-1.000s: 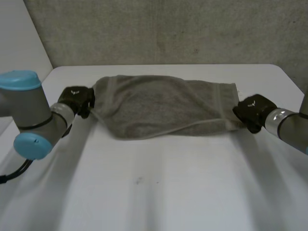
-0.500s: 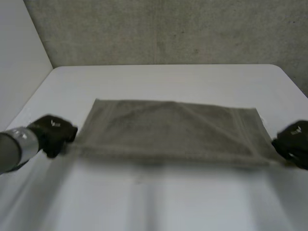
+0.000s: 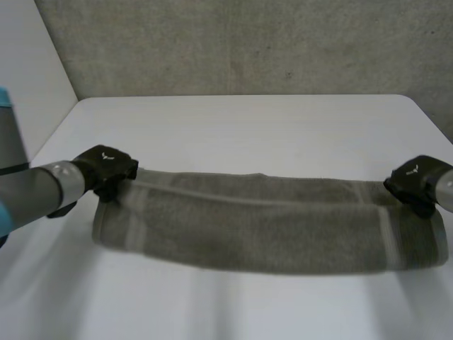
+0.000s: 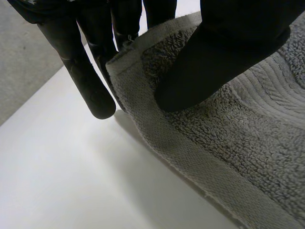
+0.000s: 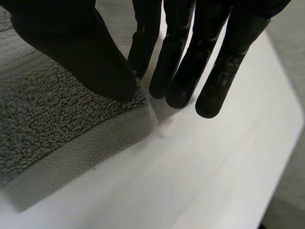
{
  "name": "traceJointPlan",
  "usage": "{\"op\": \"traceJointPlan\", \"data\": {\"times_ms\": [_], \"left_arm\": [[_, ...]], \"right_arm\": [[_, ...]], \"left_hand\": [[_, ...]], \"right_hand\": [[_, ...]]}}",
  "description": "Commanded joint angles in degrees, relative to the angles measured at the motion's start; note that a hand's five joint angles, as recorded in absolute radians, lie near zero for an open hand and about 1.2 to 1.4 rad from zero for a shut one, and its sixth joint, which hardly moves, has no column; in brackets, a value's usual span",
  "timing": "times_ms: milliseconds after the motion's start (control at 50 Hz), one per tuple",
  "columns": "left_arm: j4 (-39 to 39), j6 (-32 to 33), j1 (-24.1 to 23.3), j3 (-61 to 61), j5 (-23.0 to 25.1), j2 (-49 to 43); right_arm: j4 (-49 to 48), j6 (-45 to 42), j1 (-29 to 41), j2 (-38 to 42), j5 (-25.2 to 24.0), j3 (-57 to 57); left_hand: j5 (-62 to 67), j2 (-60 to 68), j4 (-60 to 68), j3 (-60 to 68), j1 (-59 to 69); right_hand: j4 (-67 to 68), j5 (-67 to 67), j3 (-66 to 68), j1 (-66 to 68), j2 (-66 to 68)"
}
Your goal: Fold the towel.
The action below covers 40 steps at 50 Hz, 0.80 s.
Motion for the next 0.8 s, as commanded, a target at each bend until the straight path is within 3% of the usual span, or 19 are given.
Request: {"op": "traceJointPlan", "data": {"times_ms": [20,160,260,280,300,320,340,360,380,560,720,800], "left_arm": [[2.4,-2.0,-4.2,10.6,-7.0,-9.9],[2.5,-2.2,-5.2,18.0,-10.5,-15.9],[2.5,-2.2,-6.1,21.1,-10.9,-18.5],[2.6,-2.2,-6.5,21.6,-10.9,-18.9],[2.5,-2.2,-6.9,22.1,-10.9,-19.0],[2.5,-2.2,-6.9,22.1,-10.9,-19.0],[2.6,-2.0,-7.4,22.5,-10.9,-19.1],[2.7,-2.0,-7.9,23.2,-10.9,-19.0],[2.7,-2.0,-7.9,23.2,-10.9,-19.0],[5.3,-3.5,-8.9,22.1,-11.3,-15.7],[5.5,-7.2,-8.1,12.8,-10.7,-8.2],[5.9,-8.4,-8.1,7.7,-10.4,-4.7]], "right_arm": [[-11.9,2.5,1.8,5.3,2.4,-2.5],[-23.4,2.3,2.8,9.0,4.5,-4.0],[-25.2,2.3,3.1,11.4,4.7,-5.4],[-25.3,2.1,3.4,12.2,4.6,-6.0],[-25.3,2.1,3.4,12.2,4.6,-6.0],[-25.6,2.2,3.8,12.6,4.7,-6.1],[-25.6,2.2,3.9,12.6,4.7,-6.1],[-26.1,2.5,4.1,12.9,5.3,-6.4],[-27.1,2.5,4.1,12.9,6.3,-6.6],[-29.3,5.5,3.9,7.5,8.7,-3.5],[-27.8,12.0,2.3,-1.9,4.3,4.1],[-21.3,12.6,-2.8,-6.0,-0.3,10.5]], "left_hand": [[10.8,10.3,10.2,10.4,12.2],[10.8,10.3,10.2,10.4,12.2],[10.8,10.3,10.2,10.4,12.2],[0.1,-0.3,-0.4,-0.3,1.6],[-25.5,-25.9,-26.0,-25.9,-24.0],[-25.7,-26.2,-26.2,-26.1,-24.3],[-52.7,-53.2,-53.2,-53.1,-51.2],[-59.2,-59.7,-59.8,-59.6,-57.8],[-59.2,-59.7,-59.8,-59.6,-57.8],[-58.0,-58.5,-58.5,-58.4,-56.6],[-57.5,-58.0,-58.0,-57.9,-56.1],[-57.5,-58.0,-58.0,-57.9,-56.1]], "right_hand": [[11.6,13.4,11.9,25.5,12.1],[11.6,13.4,11.9,25.5,12.1],[11.6,13.4,11.9,25.5,12.1],[4.8,6.6,5.1,18.8,5.3],[4.8,6.5,5.1,18.7,5.2],[-27.6,-25.8,-27.2,-13.6,-27.1],[-27.9,-26.1,-27.6,-13.9,-27.4],[-52.4,-50.6,-52.0,-38.4,-51.9],[-58.4,-56.6,-58.1,-44.5,-57.9],[-58.4,-56.6,-58.1,-44.5,-57.9],[-58.4,-56.6,-58.1,-44.5,-57.9],[-58.4,-56.6,-58.1,-44.5,-57.9]]}}
